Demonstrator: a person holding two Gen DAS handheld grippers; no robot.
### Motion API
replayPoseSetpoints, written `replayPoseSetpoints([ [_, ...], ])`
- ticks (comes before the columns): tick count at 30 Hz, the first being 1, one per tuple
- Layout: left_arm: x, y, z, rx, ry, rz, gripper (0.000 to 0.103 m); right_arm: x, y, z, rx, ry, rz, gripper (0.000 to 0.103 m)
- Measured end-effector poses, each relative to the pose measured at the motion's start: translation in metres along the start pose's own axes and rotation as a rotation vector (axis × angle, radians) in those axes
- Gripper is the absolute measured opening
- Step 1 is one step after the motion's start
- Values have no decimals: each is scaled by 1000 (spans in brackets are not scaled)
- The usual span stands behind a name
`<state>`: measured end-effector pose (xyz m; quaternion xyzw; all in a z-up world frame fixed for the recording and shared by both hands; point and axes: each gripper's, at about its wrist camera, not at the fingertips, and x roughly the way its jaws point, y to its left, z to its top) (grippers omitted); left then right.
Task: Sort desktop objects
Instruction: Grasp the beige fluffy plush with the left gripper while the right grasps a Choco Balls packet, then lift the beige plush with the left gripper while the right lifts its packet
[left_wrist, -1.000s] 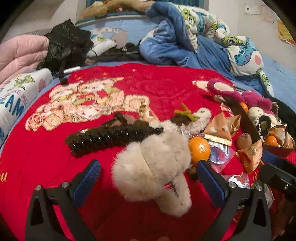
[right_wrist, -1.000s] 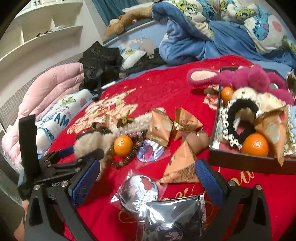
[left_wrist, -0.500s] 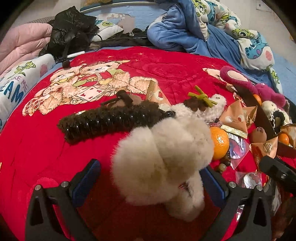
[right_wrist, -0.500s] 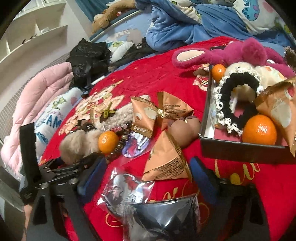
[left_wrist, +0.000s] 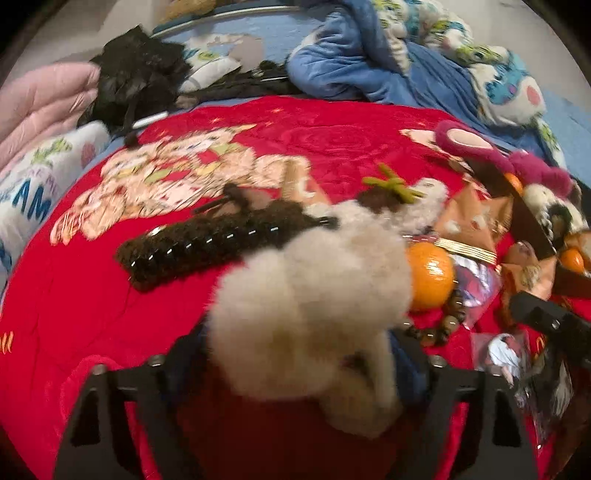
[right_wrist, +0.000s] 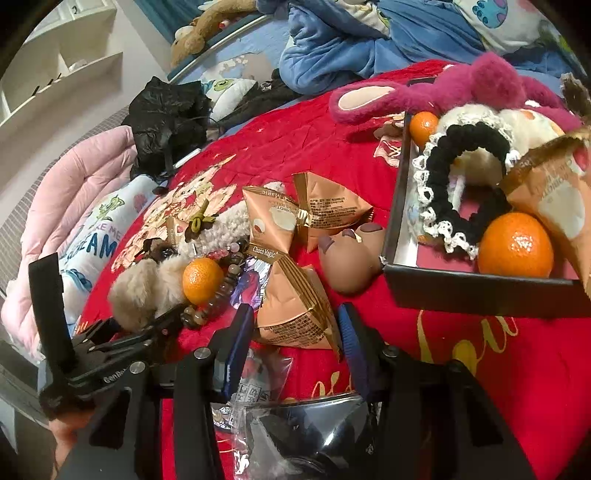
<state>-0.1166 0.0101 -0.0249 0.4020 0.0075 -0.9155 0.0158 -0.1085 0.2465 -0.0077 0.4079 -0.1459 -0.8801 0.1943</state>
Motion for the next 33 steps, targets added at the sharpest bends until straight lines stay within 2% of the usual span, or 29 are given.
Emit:
replayPoseSetpoints([
  [1, -1, -3, -1, 12, -6, -3, 73, 0, 0, 0, -1, 0, -1, 46],
  [3, -3, -4, -1, 23, -15, -15, 57, 0, 0, 0, -3, 1, 0, 46],
  [5, -5, -4, 0, 25, -24, -18, 46, 1, 0, 0, -10, 1, -2, 46],
  [8, -8, -1, 0, 11, -27, -43, 35, 1, 2, -1, -14, 1, -1, 46],
  [16, -16, 9, -2, -25, -37, -102, 29, -2, 7, -1, -23, -19, -20, 44],
  [20, -24, 11, -4, -28, -51, -137, 23, -3, 11, -1, -38, -23, -29, 44],
  [26, -37, 6, -7, 9, -75, -142, 21, -5, 14, -1, -49, -29, -36, 44],
  [33, -49, 10, -6, 2, -102, -172, 21, -9, 16, -1, -55, -40, -39, 44],
])
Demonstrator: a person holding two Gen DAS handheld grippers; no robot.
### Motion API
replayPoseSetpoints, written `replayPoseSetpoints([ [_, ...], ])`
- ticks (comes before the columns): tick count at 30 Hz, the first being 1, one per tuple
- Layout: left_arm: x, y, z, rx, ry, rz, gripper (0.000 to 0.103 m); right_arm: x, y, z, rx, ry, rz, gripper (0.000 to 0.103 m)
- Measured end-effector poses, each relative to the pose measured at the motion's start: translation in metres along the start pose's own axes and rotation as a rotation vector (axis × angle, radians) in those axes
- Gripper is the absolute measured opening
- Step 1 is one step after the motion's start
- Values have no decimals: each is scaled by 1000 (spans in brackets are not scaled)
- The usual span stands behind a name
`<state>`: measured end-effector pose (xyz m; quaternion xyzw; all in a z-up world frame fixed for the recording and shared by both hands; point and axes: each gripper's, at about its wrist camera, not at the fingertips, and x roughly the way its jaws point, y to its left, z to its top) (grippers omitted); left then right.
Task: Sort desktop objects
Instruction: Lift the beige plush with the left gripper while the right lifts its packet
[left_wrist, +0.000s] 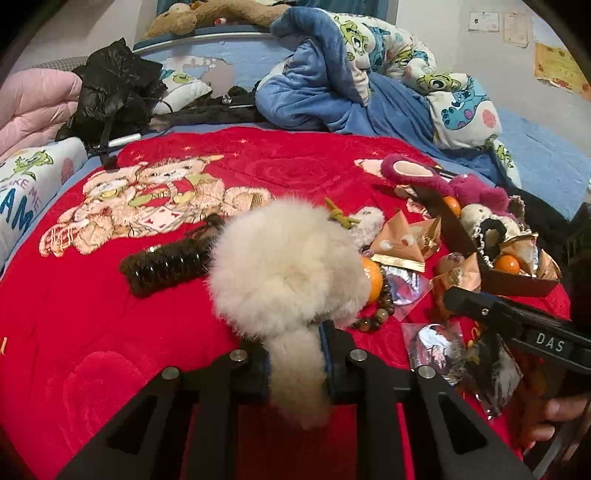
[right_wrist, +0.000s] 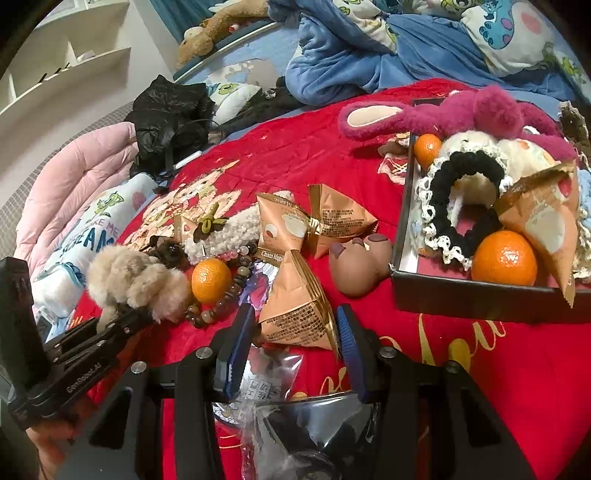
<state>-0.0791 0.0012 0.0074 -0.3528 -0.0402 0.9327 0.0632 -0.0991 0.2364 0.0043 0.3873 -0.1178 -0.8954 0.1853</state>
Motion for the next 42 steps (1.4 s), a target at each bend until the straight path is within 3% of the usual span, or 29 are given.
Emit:
replayPoseSetpoints([
  [16, -12, -50, 16, 53, -37, -72, 21, -12, 0, 3, -12, -24, 14, 43],
  [18, -11, -54, 18, 52, -38, -81, 21, -15, 0, 3, -13, -28, 24, 38],
  [21, -11, -59, 20, 57, -40, -83, 21, -18, -2, 3, -19, -18, 40, 38],
  [32, -1, -56, 9, 56, -3, -85, 21, 0, -4, -3, -19, 60, 70, 36],
  [42, -7, -58, 11, 58, -18, -96, 21, -3, 0, -4, -52, 46, 55, 32],
])
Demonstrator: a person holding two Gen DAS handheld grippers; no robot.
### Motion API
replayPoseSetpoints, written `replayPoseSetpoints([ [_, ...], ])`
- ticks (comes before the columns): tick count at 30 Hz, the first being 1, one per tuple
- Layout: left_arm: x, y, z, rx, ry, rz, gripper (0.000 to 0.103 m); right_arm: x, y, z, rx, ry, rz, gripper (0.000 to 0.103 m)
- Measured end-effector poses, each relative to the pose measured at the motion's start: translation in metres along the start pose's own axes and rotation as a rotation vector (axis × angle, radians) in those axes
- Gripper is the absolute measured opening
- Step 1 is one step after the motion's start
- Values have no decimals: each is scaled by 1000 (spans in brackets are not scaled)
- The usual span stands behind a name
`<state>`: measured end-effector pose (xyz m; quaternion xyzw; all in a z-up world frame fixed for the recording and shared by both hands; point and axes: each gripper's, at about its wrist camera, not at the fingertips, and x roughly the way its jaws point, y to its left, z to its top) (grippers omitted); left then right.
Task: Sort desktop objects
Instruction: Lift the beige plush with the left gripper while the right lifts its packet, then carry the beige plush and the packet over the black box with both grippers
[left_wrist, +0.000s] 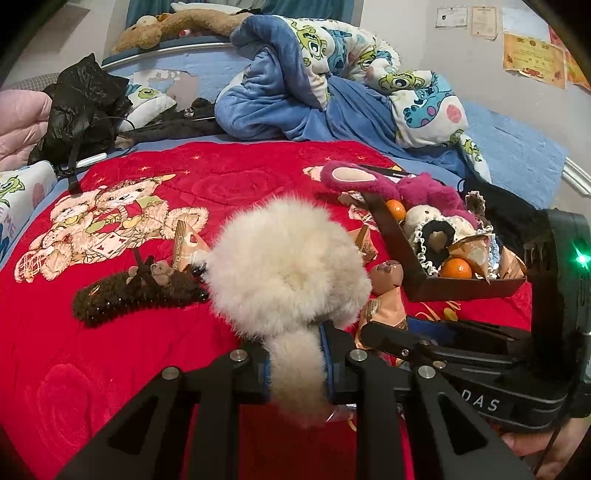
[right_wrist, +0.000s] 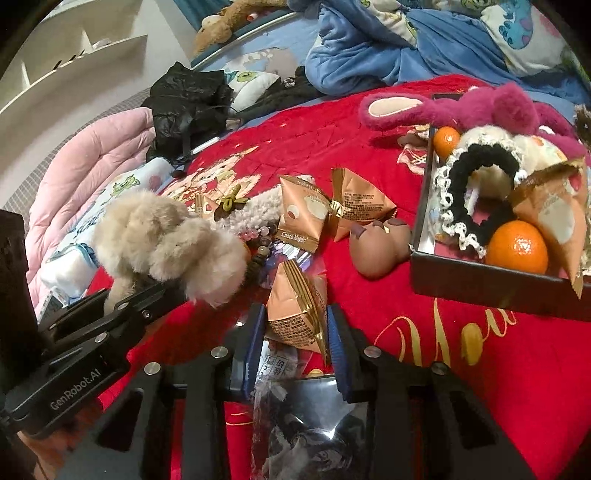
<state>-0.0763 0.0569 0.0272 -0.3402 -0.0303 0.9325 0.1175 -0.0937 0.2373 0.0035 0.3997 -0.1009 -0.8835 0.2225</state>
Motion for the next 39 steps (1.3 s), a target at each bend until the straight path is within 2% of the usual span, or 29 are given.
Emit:
replayPoseSetpoints([
  [7, 0, -7, 5, 0, -5, -8, 21, -8, 4, 0, -26, -18, -18, 32],
  [15, 3, -33, 8, 31, -9, -34, 21, -27, -9, 1, -31, -43, -52, 32],
  [21, 7, -59, 13, 35, -11, -86, 21, -60, -32, 2, -7, -87, -45, 32],
  [34, 17, -122, 9, 105, -2, -159, 21, -140, -99, -9, 77, -202, -115, 32],
  [39, 21, -138, 7, 125, 1, -182, 21, -159, -120, -12, 114, -226, -134, 32],
])
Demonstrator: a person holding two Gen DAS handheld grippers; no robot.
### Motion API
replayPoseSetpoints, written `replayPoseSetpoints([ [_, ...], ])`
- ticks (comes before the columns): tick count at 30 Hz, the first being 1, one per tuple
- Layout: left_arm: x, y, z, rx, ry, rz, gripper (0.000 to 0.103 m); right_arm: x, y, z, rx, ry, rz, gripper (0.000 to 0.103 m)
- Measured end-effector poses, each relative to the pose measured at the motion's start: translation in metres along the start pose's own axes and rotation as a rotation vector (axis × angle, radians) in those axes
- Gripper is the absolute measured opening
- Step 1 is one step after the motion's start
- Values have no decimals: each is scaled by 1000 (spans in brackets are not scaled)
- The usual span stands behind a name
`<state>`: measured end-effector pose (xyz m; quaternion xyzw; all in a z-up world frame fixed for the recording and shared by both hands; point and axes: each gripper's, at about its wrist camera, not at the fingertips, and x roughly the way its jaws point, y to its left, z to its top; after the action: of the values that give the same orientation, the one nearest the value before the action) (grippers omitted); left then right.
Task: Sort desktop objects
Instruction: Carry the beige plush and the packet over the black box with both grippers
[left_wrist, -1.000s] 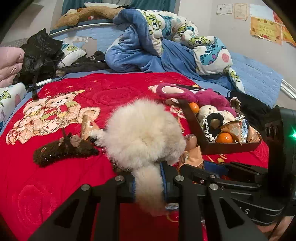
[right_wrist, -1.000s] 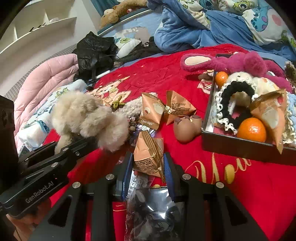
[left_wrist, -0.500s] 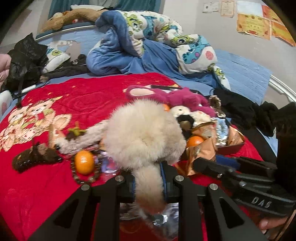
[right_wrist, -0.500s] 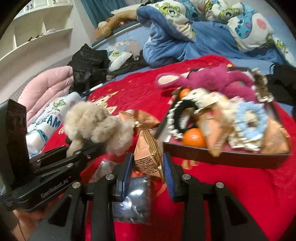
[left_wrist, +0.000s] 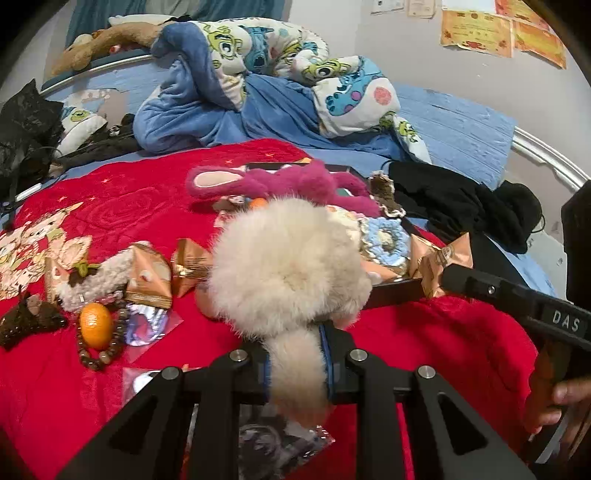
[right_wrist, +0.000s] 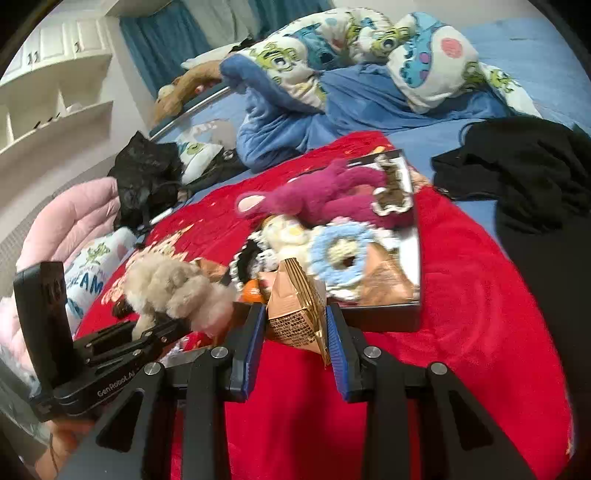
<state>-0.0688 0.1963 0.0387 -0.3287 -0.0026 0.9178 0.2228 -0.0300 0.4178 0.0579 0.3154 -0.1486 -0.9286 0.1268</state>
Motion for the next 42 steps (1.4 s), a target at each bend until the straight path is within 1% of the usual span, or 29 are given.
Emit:
replayPoseSetpoints([
  [5, 0, -5, -2, 17, 0, -8, 21, -5, -9, 2, 14, -10, -6, 32],
  [10, -3, 0, 0, 6, -10, -16, 21, -4, -4, 4, 4, -24, 7, 32],
  [15, -5, 7, 4, -12, -23, -28, 21, 8, 2, 7, -13, -30, -10, 32],
  [22, -5, 8, 12, 11, -46, -27, 21, 19, 6, 17, -3, -44, -36, 32],
  [26, 1, 8, 23, -3, -53, -55, 21, 23, 10, 25, -6, -61, -54, 32],
  [30, 8, 4, 39, 9, -88, -60, 21, 28, 14, 33, -20, -71, -68, 32],
  [34, 21, 5, 53, -8, -109, -107, 21, 29, 14, 41, -51, -99, -81, 32],
  [36, 32, 5, 54, -11, -99, -126, 21, 30, 11, 44, -54, -107, -89, 32],
  [39, 51, 6, 51, -27, -60, -176, 21, 39, 6, 48, -51, -94, -100, 32],
  [42, 65, 0, 47, -15, -49, -152, 21, 47, 6, 48, -61, -78, -111, 32],
])
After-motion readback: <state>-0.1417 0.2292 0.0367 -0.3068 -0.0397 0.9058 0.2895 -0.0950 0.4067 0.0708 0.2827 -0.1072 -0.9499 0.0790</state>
